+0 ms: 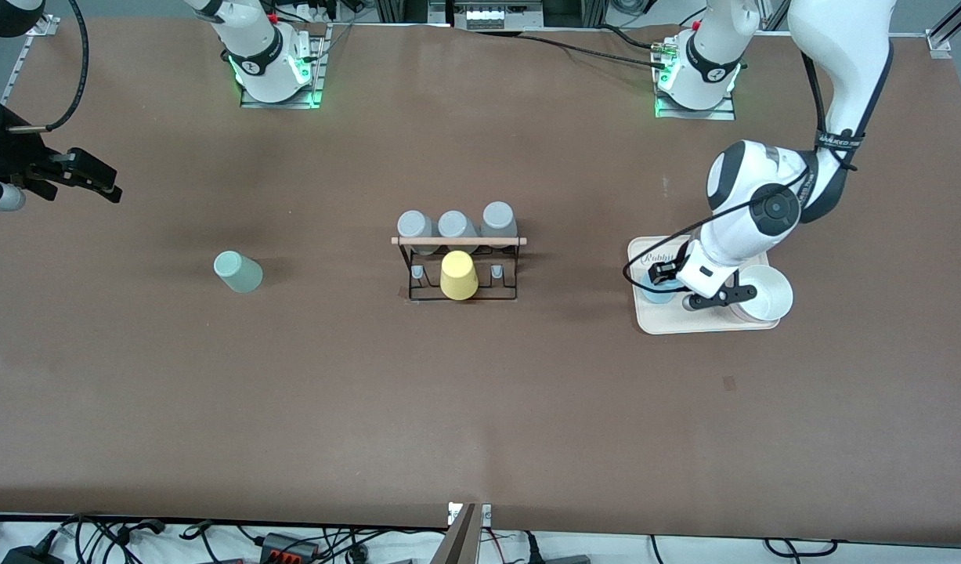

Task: Hang scattered cups on rack with three cups
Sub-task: 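Close the left gripper on the light blue cup and lift it, then carry the light blue cup with the left gripper to the rack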

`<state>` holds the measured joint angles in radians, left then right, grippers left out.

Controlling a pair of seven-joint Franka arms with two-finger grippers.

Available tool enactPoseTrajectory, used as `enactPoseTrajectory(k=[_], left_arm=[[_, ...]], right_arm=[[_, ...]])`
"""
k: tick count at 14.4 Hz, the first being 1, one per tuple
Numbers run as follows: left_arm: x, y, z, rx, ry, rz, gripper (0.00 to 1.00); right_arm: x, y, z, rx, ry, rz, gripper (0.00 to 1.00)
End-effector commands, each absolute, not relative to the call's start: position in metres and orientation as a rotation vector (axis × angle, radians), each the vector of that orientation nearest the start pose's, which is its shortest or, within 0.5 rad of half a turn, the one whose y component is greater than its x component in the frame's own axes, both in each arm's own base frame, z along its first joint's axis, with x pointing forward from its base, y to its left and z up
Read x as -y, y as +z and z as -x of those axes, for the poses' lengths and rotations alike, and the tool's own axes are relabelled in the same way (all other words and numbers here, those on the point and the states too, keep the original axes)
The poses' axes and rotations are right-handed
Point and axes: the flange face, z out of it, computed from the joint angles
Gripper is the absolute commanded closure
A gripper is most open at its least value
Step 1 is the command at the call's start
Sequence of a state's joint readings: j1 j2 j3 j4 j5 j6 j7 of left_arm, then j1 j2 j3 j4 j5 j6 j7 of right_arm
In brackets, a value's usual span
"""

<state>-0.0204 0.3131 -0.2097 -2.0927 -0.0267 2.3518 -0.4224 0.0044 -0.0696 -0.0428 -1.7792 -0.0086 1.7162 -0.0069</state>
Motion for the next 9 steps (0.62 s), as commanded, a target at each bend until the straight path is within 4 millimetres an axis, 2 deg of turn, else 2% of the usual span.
enactPoseTrajectory(k=[1, 3, 9], left_arm=[[0.143, 0.326, -0.59, 0.422, 0.092, 3.185, 0.72], [0.168, 0.354, -0.598, 0.522, 0.08, 3.176, 0.72], [0.274, 0.423, -0.601, 0.81, 0.042, 3.169, 0.72]], right_arm=[[0.022, 0.579, -0.539, -0.025, -0.007, 3.158, 0.0], [0.022, 0.579, -0.539, -0.025, -0.006, 3.158, 0.0], [0.023, 0.579, -0.539, -0.021, -0.006, 3.186, 0.0]])
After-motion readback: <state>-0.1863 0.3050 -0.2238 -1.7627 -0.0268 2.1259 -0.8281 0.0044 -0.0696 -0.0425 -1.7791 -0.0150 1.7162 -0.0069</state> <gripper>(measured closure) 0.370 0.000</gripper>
